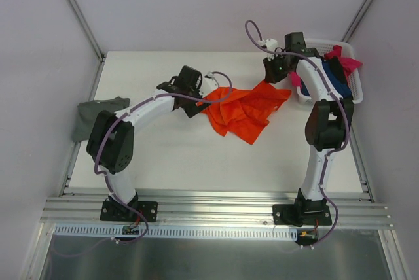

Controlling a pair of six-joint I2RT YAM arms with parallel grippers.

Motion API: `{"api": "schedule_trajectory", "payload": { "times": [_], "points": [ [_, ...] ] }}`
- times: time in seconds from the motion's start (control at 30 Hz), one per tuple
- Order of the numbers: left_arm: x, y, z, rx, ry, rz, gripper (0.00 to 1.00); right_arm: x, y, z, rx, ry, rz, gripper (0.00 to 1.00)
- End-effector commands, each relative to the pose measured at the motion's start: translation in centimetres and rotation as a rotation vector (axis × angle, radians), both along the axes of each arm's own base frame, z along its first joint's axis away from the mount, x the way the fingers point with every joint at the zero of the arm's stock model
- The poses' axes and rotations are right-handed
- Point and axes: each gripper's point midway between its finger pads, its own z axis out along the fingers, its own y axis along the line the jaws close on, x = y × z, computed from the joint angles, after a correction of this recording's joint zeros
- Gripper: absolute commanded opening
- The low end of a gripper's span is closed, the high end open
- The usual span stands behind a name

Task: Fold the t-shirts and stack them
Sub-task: Flatten out the tshirt

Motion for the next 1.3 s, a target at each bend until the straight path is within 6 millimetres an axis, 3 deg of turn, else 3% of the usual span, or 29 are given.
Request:
{"api": "schedule_trajectory", "payload": {
  "times": [0.0, 0.13, 0.3, 0.47, 0.67, 0.7, 0.87, 1.0, 1.1, 1.17, 1.2, 1.27],
  "points": [
    [0.9, -3.8, 2.9, 0.004, -0.128, -0.176, 0.97, 0.8, 0.7, 4.0, 0.067, -0.056, -0.036, 0.0],
    [-0.7, -8.7, 3.2, -0.03, -0.129, -0.305, 0.89, 1.4, 0.3, 3.2, 0.046, -0.056, -0.056, 0.01],
    [-3.4, -13.6, 1.4, -0.1, -0.057, -0.386, 0.79, 3.1, 0.2, 2.9, 0.036, -0.078, -0.079, 0.01],
    [-4.3, -16.9, 0.7, -0.134, -0.027, -0.41, 0.76, 5.4, 0.9, 6.3, 0.084, -0.176, -0.1, 0.01],
    [-3.9, -17.8, 0.8, -0.158, -0.016, -0.345, 0.76, 7.3, 1.6, 12.5, 0.134, -0.336, -0.115, 0.0],
    [-3.6, -17.4, 0.9, -0.141, -0.03, -0.328, 0.76, 7.3, 1.5, 12.5, 0.135, -0.335, -0.123, 0.01],
    [-3.4, -15.7, 0.6, -0.12, -0.016, -0.267, 0.79, 7.9, 1.8, 18.8, 0.175, -0.491, -0.132, 0.01],
    [-2.3, -12.8, 1.5, -0.138, -0.018, -0.135, 0.87, 6.7, 3.1, 23.4, 0.246, -0.568, -0.116, 0.01],
    [-0.3, -9.3, 4.4, -0.173, -0.081, -0.001, 0.9, 4.4, 5.0, 26.9, 0.327, -0.608, -0.064, 0.01],
    [0.7, -7.2, 7.6, -0.206, -0.145, 0.057, 0.92, 2.6, 6.3, 29.1, 0.373, -0.641, -0.024, 0.01],
    [1.8, -5.1, 9.2, -0.221, -0.183, 0.122, 0.93, 2.1, 7.1, 30.2, 0.385, -0.671, -0.003, 0.01],
    [2.6, -3.0, 12.7, -0.271, -0.253, 0.187, 0.93, 1.2, 7.6, 32.5, 0.41, -0.721, 0.004, 0.01]
  ]
}}
